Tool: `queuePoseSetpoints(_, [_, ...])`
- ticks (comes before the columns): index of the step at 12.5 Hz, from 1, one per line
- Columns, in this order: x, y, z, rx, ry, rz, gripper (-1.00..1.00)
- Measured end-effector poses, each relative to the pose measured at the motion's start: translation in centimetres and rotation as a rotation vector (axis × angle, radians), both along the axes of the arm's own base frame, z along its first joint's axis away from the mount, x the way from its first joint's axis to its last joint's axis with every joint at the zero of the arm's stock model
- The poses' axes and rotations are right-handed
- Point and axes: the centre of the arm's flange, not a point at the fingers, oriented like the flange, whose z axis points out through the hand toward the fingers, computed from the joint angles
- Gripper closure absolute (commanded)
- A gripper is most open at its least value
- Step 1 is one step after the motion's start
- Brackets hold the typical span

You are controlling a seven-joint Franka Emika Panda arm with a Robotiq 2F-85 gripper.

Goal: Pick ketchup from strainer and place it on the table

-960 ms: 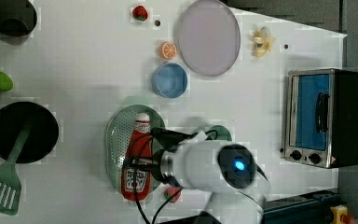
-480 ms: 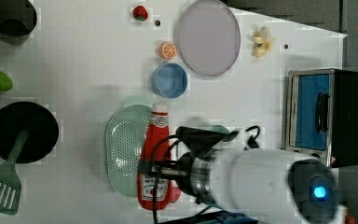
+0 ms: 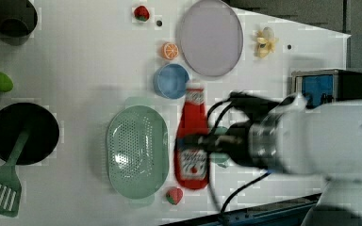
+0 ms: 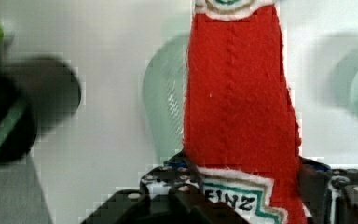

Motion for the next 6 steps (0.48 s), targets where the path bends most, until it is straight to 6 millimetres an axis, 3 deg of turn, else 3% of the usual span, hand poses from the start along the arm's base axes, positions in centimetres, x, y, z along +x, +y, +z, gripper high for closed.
queuePoseSetpoints(4, [6.8, -11.5, 0.5, -0.022, -0.011, -0.207, -0.21])
queuePoseSetpoints(6, [9.2, -17.6, 0.1, -0.03, -0.007, -0.32, -0.21])
